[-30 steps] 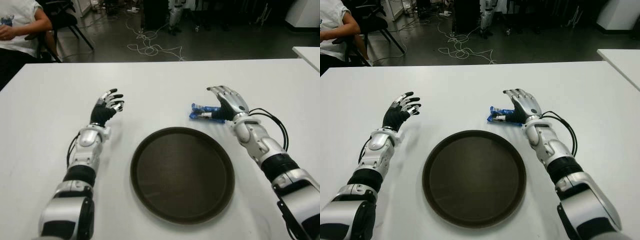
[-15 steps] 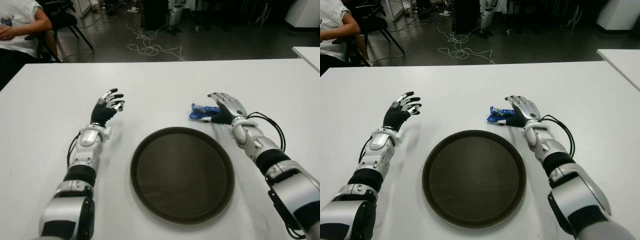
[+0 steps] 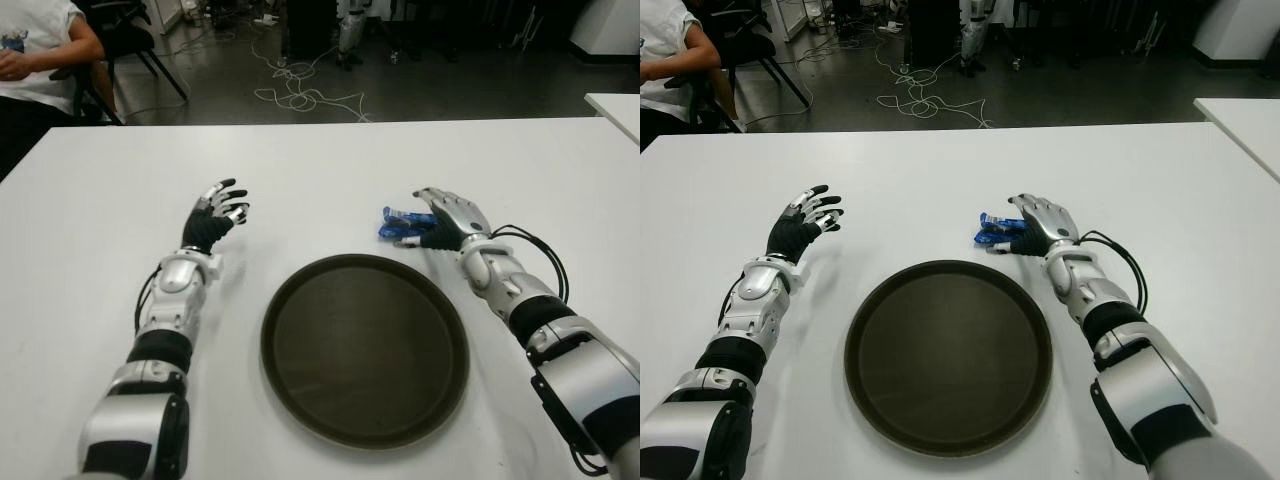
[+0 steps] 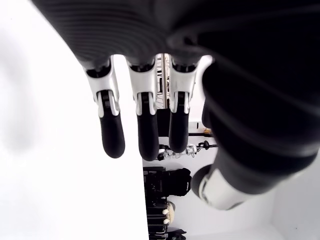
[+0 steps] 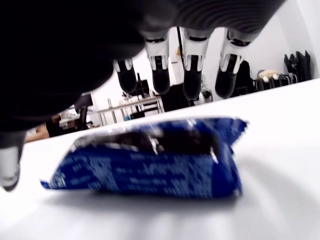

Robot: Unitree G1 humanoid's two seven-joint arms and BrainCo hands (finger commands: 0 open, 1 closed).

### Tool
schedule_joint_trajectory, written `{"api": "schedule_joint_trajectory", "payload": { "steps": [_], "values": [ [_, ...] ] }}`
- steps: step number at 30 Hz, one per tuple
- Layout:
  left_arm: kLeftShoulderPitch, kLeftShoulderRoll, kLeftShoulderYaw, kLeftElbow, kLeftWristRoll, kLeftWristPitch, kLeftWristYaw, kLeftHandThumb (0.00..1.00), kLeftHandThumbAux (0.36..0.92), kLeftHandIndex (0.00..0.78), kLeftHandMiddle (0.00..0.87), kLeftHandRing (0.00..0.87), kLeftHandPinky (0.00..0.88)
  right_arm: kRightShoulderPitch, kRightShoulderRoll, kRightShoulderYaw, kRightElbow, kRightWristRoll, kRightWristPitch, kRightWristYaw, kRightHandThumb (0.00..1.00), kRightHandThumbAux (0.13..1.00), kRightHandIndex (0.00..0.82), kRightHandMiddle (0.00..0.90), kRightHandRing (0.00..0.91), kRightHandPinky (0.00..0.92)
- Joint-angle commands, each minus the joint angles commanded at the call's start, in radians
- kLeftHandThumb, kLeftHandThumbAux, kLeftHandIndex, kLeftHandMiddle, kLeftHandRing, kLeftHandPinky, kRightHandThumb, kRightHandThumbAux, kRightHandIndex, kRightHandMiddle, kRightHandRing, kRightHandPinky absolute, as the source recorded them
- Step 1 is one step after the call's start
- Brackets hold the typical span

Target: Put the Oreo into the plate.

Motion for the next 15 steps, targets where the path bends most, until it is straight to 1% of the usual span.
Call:
{"api": "schedule_joint_trajectory", "payload": {
  "steps": [5, 11, 15],
  "values": [
    [0.0, 0.002, -0.001, 0.003, 0.001, -0.006, -0.005, 0.248, 0.817, 0.182, 0.257, 0.263, 0.325, -0.005, 0.004, -0.001, 0.013, 0.003, 0.001, 0.005, 0.0, 0.451, 0.0, 0.066, 0.1, 0.171],
    [-0.002, 0.004, -0.001, 0.006, 0.0, -0.009, -0.012, 0.267, 0.815, 0.176, 0.26, 0.273, 0.329, -0.012, 0.007, -0.002, 0.029, 0.007, 0.002, 0.01, 0.0, 0.473, 0.003, 0.066, 0.101, 0.16],
    [-0.001, 0.004, -0.001, 0.004, 0.002, -0.011, -0.011, 0.255, 0.819, 0.174, 0.258, 0.266, 0.32, -0.014, 0.009, -0.001, 0.034, 0.008, 0.004, 0.011, 0.0, 0.484, 0.002, 0.062, 0.106, 0.192]
  ]
}}
